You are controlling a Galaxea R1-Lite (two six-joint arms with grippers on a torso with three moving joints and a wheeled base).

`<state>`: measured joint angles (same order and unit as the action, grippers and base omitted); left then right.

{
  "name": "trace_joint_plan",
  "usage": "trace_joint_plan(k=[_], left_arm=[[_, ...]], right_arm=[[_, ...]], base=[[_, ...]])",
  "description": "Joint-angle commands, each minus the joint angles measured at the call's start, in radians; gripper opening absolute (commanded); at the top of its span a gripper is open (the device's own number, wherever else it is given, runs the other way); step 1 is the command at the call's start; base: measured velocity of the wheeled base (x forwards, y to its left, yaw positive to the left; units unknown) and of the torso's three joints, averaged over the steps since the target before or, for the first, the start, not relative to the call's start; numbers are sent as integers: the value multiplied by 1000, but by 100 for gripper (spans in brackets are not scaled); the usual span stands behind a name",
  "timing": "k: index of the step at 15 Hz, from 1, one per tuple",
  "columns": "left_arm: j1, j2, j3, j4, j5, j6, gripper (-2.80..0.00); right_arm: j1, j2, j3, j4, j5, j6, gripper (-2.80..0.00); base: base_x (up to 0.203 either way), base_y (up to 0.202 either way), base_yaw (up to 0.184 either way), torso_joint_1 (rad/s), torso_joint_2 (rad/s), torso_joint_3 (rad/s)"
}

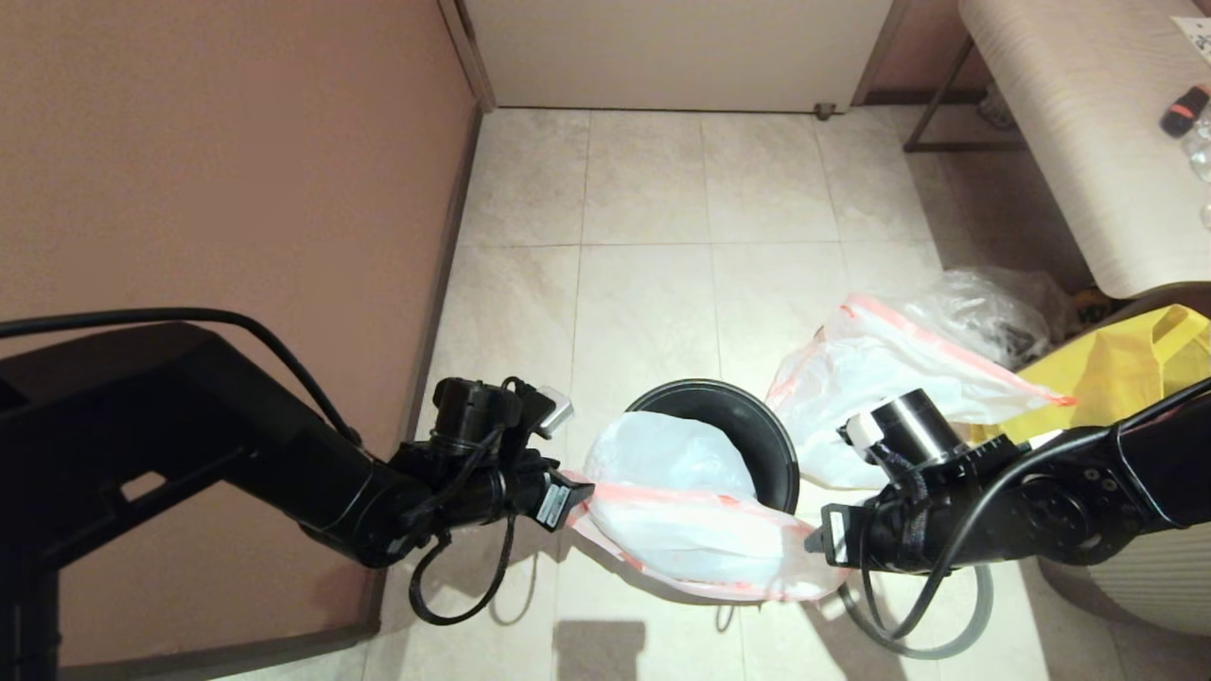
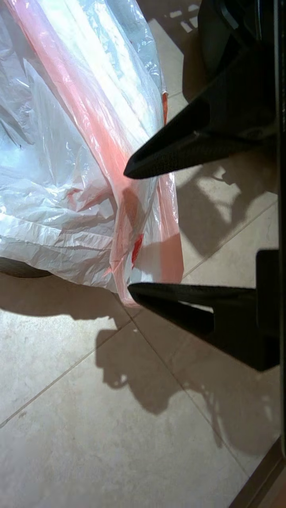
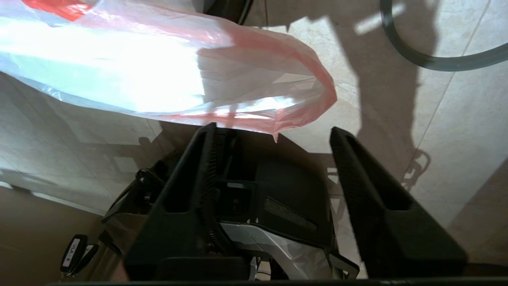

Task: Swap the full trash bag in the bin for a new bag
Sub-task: Put the new garbage bag on the trash can

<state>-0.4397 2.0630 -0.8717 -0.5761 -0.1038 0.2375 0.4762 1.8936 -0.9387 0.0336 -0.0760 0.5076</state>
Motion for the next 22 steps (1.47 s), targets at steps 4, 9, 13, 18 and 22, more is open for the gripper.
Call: trace_joint_plan(k=[4,9,13,18,22], left_arm=[[-35,-105,53,89,-5,106,-280],[-258,-29,15,147,1,-201,-280],[-342,-10,-113,253,90,-426,0],[-394,124,-352,564,224,-678,0],[-398,179,-416,591,260,-793,0]], right_arm=[[4,27,1,3,0,8,-280],[-143,47,-18,2,-6,12,-280],[-199,52,-18,24,-11,11,-280],[-257,127,-63,36,-14,11,-280],[-271,151,-120,83,-16,10,-280]], base=[[0,0,0,0,0,0],[0,0,0,0,0,0],[0,0,0,0,0,0],[0,0,0,0,0,0],[0,0,0,0,0,0]])
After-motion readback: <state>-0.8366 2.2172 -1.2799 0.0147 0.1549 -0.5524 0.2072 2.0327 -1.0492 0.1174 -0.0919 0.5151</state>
